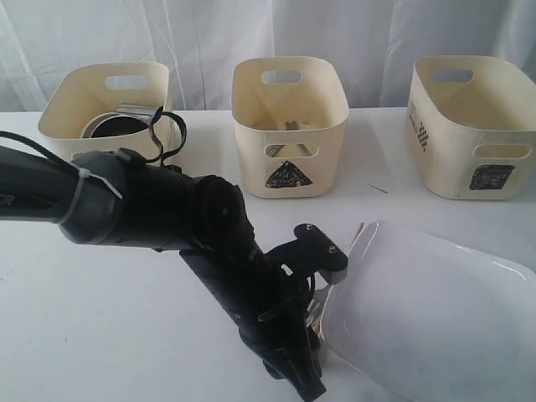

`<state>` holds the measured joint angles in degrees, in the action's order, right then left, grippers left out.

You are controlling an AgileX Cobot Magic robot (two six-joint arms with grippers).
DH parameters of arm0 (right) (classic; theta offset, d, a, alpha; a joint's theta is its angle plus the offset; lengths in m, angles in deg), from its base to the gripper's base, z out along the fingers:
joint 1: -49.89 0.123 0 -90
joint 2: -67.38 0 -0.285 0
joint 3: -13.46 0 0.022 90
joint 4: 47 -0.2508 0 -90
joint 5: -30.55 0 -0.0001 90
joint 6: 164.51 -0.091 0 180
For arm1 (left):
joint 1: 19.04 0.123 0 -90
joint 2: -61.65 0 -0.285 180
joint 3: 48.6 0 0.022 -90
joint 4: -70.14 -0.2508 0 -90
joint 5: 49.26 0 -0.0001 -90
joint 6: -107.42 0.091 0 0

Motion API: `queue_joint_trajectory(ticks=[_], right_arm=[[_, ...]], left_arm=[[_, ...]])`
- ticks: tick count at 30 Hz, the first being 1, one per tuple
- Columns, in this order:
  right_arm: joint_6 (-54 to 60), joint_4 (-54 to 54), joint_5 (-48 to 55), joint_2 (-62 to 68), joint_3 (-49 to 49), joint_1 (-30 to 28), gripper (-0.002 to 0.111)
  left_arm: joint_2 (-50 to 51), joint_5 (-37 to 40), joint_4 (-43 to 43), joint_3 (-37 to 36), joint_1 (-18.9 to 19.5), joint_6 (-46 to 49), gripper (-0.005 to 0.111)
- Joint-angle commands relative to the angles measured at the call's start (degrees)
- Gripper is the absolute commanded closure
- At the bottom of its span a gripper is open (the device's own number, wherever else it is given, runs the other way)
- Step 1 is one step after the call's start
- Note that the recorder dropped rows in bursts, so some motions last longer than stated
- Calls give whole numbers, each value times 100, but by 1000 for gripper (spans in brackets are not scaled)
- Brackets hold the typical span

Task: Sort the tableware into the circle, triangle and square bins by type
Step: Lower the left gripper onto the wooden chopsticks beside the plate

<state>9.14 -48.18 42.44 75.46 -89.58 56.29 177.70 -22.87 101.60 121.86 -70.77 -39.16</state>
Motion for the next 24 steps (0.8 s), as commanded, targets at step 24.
queue_joint_trajectory(ticks=[24], right_arm=[[6, 36, -21, -30, 25, -13, 108]], left_arm=[[139, -744, -118, -26, -33, -177, 62]])
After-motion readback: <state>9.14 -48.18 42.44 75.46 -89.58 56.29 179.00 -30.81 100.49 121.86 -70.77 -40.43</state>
